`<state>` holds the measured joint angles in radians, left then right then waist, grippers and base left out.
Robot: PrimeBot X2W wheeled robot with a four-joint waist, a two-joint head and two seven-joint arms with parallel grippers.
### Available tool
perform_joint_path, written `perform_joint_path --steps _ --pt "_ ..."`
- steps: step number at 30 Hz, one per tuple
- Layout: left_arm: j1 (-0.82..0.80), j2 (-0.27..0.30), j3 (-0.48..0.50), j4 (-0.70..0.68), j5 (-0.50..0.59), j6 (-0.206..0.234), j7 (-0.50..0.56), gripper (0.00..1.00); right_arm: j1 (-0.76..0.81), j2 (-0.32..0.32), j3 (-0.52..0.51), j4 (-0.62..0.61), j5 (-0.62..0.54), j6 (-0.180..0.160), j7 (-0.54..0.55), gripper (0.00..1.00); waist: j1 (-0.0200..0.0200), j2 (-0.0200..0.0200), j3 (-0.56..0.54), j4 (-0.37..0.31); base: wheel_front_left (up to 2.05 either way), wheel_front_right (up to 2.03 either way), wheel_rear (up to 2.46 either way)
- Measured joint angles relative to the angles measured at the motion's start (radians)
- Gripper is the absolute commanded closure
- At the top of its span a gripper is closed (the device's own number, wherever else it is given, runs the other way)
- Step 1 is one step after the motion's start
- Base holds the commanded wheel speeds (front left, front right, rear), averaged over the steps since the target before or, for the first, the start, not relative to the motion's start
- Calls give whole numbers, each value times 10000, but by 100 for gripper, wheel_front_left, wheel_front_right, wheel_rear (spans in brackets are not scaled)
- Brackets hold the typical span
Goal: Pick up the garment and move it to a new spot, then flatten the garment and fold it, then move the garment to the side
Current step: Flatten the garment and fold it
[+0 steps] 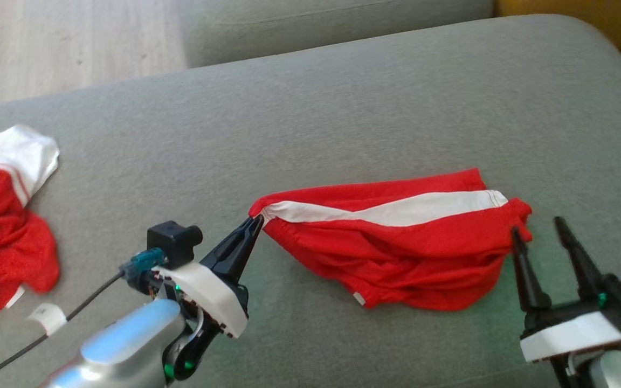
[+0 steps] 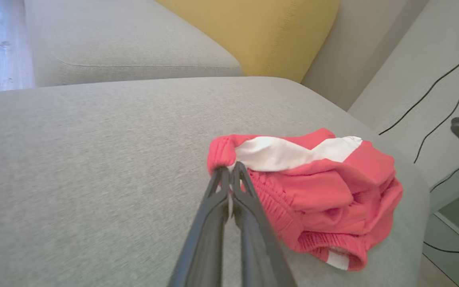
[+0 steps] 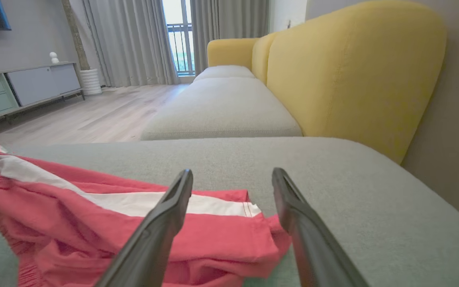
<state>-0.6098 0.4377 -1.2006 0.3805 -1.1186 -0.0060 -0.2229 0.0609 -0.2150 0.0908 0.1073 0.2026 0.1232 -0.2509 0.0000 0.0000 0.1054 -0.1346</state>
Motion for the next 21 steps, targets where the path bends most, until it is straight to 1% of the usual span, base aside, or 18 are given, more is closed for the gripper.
perform_joint_path --steps 4,5,8,10,13,17,18,20,21 --pt "21 27 12 -75 109 65 -71 100 -918 -1338 1329 1553 1381 0 17 0 0 0 106 288 0 0 0" --pt "21 29 12 -96 117 67 -71 100 -1246 -1695 1624 1858 1747 0 167 0 0 0 133 343 0 0 0" --pt "13 17 10 -138 203 67 -71 100 -2402 -2761 2640 2479 2644 0 1047 0 0 0 240 500 0 0 0" --pt "2 15 10 -159 215 73 -69 100 -3137 -3254 3242 2759 3104 0 1578 0 0 0 331 583 0 0 0" --pt "-2 -6 4 -207 280 77 -69 100 -3895 -3655 4096 3080 3870 0 2412 0 1 0 453 677 0 0 0" --pt "-7 -35 -6 -242 297 153 -69 100 -4433 -3806 5183 3498 4717 0 3461 0 1 0 542 749 0 0 0" --pt "-11 -42 -15 -268 303 153 -69 100 -4637 -3906 5626 3703 4945 0 3791 0 0 0 567 780 0 0 0" --pt "-19 -65 -17 -280 305 153 -67 100 -4864 -4000 5939 3896 5102 0 3848 0 0 0 596 814 0 0 0" --pt "-19 -65 -17 -280 305 153 -67 100 -4864 -4000 5939 3896 5102 0 3848 0 0 0 596 814 0 0 0"
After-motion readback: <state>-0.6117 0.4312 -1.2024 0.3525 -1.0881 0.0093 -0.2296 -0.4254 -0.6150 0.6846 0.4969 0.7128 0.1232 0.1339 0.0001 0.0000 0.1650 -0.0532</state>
